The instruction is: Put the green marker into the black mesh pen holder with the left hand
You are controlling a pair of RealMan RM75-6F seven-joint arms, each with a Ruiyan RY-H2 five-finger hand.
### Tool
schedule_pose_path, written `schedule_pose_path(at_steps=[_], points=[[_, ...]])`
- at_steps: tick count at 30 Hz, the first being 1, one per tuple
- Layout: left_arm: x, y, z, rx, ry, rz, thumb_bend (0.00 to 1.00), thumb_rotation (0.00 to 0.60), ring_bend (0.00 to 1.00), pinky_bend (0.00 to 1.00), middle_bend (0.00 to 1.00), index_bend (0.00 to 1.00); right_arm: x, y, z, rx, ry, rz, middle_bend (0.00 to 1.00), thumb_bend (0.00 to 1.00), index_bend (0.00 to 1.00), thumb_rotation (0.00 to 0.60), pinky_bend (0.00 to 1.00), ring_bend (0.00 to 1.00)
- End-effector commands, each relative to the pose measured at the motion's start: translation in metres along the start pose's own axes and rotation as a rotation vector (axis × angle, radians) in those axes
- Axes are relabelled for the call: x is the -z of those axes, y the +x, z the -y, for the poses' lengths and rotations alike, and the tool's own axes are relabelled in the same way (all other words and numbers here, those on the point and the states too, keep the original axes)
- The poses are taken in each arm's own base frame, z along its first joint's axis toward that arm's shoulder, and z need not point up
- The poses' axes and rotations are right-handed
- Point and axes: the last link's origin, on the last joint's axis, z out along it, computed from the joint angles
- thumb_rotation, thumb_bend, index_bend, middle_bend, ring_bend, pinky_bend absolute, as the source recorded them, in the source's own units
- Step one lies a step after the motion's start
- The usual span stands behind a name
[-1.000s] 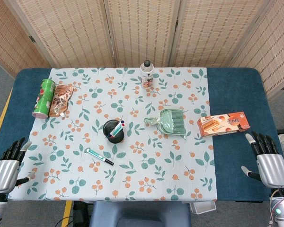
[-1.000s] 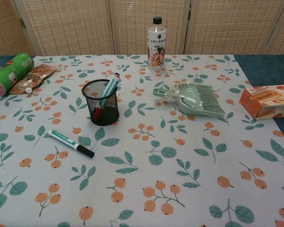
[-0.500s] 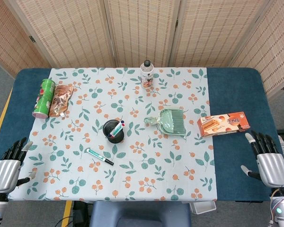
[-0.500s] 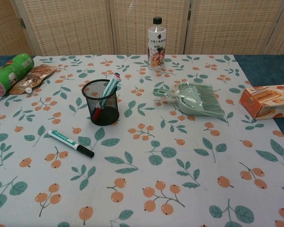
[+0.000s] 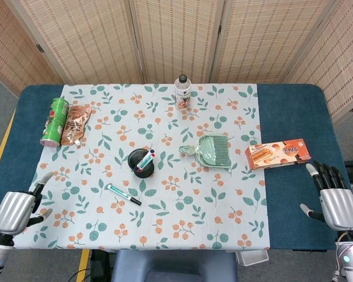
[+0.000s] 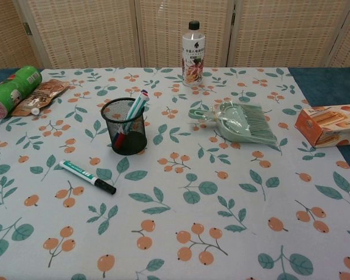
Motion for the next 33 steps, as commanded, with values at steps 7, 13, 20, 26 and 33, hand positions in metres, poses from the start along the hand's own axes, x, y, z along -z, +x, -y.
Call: schedule_pose_path(at_steps=[7, 13, 20, 26, 33], points=[[-0.040, -0.001, -0.028, -0.059, -0.229, 0.096, 0.22, 0.600, 0.93, 0.95, 0.96, 0.29, -0.004, -0.006, 0.003, 0.014, 0.013, 0.030, 0.00, 0.15, 0.00, 0.600, 0.00, 0.00], [-0.064, -0.022, -0.042, 0.031, -0.283, 0.260, 0.22, 0.600, 0.94, 0.96, 0.97, 0.34, -0.010, -0.010, 0.003, 0.022, 0.010, 0.045, 0.00, 0.16, 0.00, 0.600, 0.00, 0.00], [-0.098, -0.030, -0.064, 0.003, -0.351, 0.359, 0.22, 0.600, 0.94, 0.96, 0.97, 0.34, -0.017, -0.015, 0.003, 0.020, 0.013, 0.082, 0.00, 0.16, 0.00, 0.600, 0.00, 0.00], [-0.120, -0.035, -0.082, -0.004, -0.389, 0.397, 0.22, 0.600, 0.94, 0.96, 0.97, 0.35, -0.021, -0.018, 0.003, 0.012, 0.022, 0.113, 0.00, 0.16, 0.00, 0.600, 0.00, 0.00], [-0.133, -0.047, -0.097, 0.007, -0.422, 0.434, 0.22, 0.600, 0.94, 0.97, 0.97, 0.38, -0.025, -0.016, -0.002, 0.000, 0.007, 0.113, 0.00, 0.16, 0.00, 0.600, 0.00, 0.00]])
